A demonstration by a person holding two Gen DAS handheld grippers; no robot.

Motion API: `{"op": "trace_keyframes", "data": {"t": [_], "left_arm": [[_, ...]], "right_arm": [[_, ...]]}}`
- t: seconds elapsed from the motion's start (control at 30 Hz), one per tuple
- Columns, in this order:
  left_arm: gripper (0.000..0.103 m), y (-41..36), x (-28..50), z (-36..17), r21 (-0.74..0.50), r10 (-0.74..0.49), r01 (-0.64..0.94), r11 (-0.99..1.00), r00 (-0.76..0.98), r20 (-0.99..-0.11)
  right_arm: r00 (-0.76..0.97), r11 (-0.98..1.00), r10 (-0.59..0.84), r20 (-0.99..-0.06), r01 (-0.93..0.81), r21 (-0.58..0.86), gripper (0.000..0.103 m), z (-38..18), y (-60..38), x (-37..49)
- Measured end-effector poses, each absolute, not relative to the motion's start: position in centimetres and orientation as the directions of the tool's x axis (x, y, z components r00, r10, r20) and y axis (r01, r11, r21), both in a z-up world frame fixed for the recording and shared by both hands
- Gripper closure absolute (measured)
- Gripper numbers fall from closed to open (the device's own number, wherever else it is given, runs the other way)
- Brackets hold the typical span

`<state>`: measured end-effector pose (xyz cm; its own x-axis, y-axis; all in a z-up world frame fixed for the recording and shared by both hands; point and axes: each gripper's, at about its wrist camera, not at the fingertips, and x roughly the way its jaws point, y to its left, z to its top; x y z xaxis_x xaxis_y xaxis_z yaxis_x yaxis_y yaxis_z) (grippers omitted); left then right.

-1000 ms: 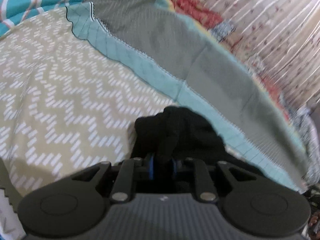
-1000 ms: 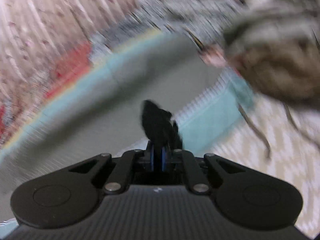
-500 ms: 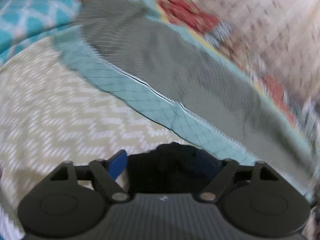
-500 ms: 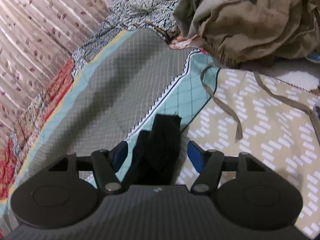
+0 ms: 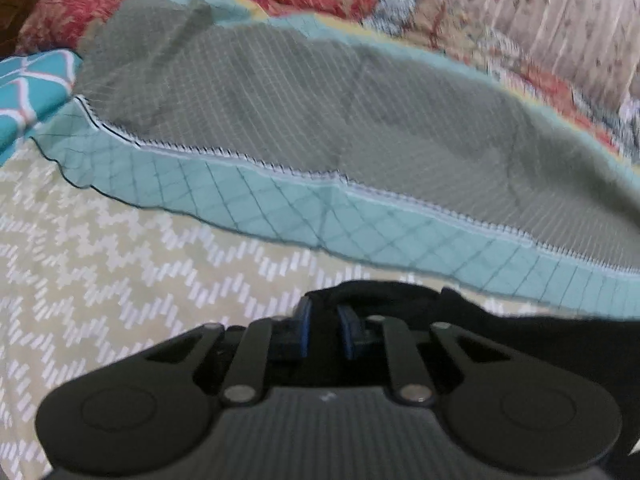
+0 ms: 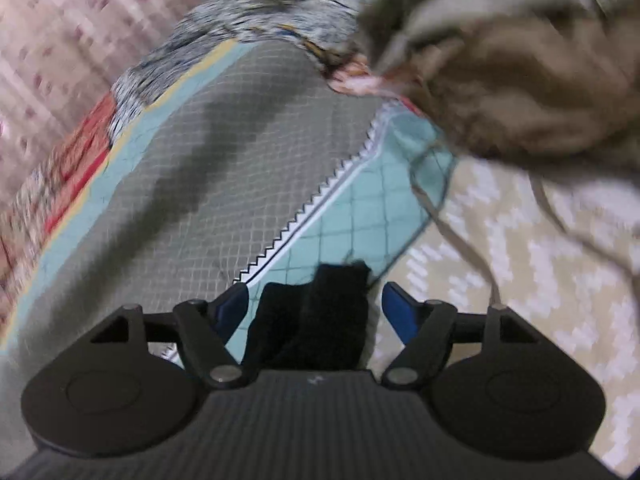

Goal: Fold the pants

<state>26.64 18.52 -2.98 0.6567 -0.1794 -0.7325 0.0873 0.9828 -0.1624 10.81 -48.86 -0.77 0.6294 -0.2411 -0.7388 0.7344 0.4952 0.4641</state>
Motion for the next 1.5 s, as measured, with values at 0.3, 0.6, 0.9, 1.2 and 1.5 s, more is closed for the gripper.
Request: {"op": "trace_keyframes", "data": {"t": [0.3, 0.6, 0.9, 1.2, 1.5], "left_arm": [[0.091, 22.4, 17.9, 5.6, -0.367, -0.225, 0.055, 0.929, 0.871, -0.438], [0.091, 28.3, 6.8, 4.6, -0.535, -0.251, -0.011, 0.844, 0.875, -0.414], [0.093, 31.8, -2.0, 0.9, -0.594, -0.259, -0.094, 0.799, 0.838, -0.48], [0.093, 33.7, -6.4, -0.1, -0.623, -0.252, -0.128, 0.771, 0.838, -0.484], [0.063, 35.7, -8.0, -1.5, -0.653, -0.276, -0.217, 0.726, 0.777, -0.566]], "right_arm": [[0.775, 0.487, -0.186, -0.604, 0.607, 0.628, 0.088, 3.7, -48.8, 7.0], [0.832, 0.448, -0.119, -0.542, 0.532, 0.718, 0.088, 6.3, -47.4, -4.5], [0.798, 0.393, -0.119, -0.59, 0.584, 0.71, 0.088, 3.0, -44.1, -17.3], [0.786, 0.332, -0.17, -0.595, 0.614, 0.716, 0.089, 1.4, -43.8, -21.3], [0.664, 0.303, -0.361, -0.654, 0.747, 0.591, 0.049, 1.8, -43.9, -21.6]]}}
